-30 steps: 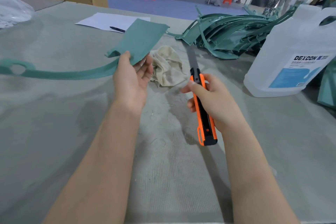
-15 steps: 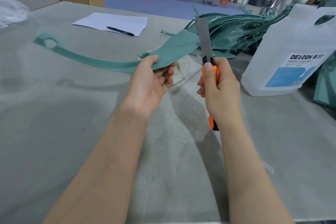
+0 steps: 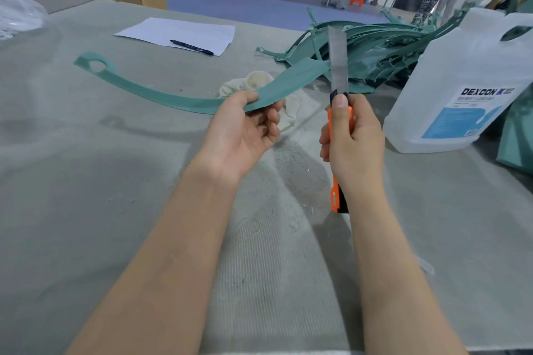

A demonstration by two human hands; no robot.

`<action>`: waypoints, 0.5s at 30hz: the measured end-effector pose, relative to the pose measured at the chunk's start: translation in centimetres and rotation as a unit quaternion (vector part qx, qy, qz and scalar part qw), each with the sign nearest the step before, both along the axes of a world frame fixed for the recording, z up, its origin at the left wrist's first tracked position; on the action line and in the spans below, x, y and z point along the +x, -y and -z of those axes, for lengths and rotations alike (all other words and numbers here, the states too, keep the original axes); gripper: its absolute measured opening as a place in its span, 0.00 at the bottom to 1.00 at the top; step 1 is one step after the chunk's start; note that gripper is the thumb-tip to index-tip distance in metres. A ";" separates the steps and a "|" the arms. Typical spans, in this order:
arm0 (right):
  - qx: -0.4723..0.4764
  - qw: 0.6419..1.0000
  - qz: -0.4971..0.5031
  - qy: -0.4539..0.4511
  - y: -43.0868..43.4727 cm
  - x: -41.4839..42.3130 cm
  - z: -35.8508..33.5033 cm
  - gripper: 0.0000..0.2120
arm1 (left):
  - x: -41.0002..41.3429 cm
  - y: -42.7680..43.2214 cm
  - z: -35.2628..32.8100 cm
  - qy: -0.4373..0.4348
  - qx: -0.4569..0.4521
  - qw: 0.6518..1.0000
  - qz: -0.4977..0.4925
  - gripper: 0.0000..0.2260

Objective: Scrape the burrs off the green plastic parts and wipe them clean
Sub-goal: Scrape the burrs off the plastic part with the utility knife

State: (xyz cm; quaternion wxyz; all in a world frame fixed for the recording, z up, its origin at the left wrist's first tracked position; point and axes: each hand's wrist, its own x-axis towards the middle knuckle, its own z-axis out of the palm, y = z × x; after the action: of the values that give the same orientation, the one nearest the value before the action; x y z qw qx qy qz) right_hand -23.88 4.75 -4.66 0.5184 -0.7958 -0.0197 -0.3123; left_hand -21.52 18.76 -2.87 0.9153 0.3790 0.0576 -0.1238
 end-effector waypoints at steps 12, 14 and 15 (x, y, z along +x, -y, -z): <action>-0.006 0.998 -0.056 -0.018 -0.3 0.2 0.4 0.13 | 0.2 -0.2 0.0 -0.009 -0.014 1.000 0.003 0.12; -0.052 0.995 -0.076 -0.025 -0.9 0.2 0.7 0.12 | 0.1 0.0 0.0 -0.003 -0.010 1.000 0.009 0.12; -0.063 0.994 -0.083 -0.028 -1.2 0.1 0.8 0.11 | 0.1 0.1 0.0 -0.002 -0.008 1.000 0.010 0.11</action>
State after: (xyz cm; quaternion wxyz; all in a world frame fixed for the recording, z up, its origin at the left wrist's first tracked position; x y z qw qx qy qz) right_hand -23.75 5.91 -5.42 0.4918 -0.8310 -0.0905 -0.2436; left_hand -21.39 18.69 -2.85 0.9168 0.3721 0.0548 -0.1345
